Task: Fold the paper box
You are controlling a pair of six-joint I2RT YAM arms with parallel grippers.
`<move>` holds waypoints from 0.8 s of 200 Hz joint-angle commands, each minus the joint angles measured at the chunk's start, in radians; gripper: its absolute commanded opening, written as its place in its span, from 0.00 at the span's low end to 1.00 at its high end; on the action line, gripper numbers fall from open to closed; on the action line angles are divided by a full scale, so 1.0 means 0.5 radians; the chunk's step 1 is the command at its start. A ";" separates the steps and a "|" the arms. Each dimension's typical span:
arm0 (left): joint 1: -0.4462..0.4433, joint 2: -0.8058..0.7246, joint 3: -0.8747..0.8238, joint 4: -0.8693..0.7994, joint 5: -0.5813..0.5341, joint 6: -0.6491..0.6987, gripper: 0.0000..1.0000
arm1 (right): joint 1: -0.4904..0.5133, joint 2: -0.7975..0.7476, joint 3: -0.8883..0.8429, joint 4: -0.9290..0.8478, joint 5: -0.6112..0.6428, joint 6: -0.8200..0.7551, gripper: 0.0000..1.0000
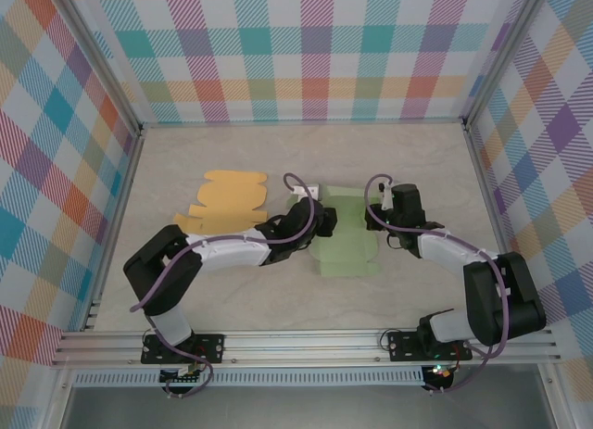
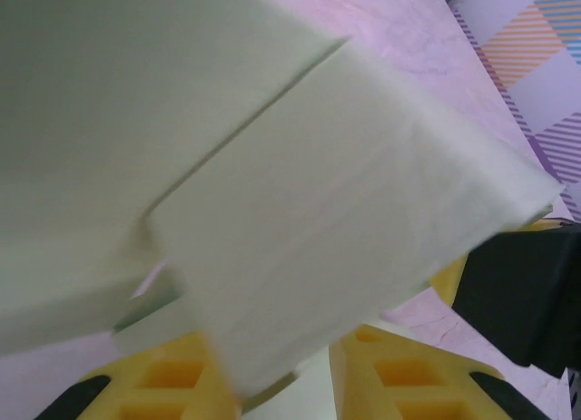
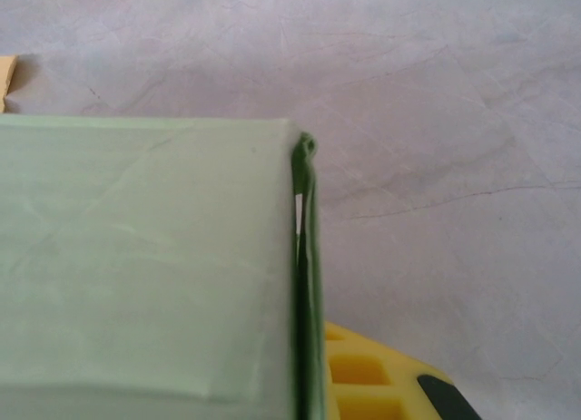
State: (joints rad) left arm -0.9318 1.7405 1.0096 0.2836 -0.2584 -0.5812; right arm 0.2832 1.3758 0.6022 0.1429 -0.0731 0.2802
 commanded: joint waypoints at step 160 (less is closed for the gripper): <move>0.025 -1.450 -0.665 -0.393 -0.277 0.283 0.69 | 0.013 -0.012 0.030 0.098 -0.059 0.038 0.00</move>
State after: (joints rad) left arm -0.9318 1.1255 0.6971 0.2214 -0.2539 -0.4904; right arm 0.2832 1.3758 0.6022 0.1600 -0.0906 0.2813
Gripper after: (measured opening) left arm 0.686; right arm 0.095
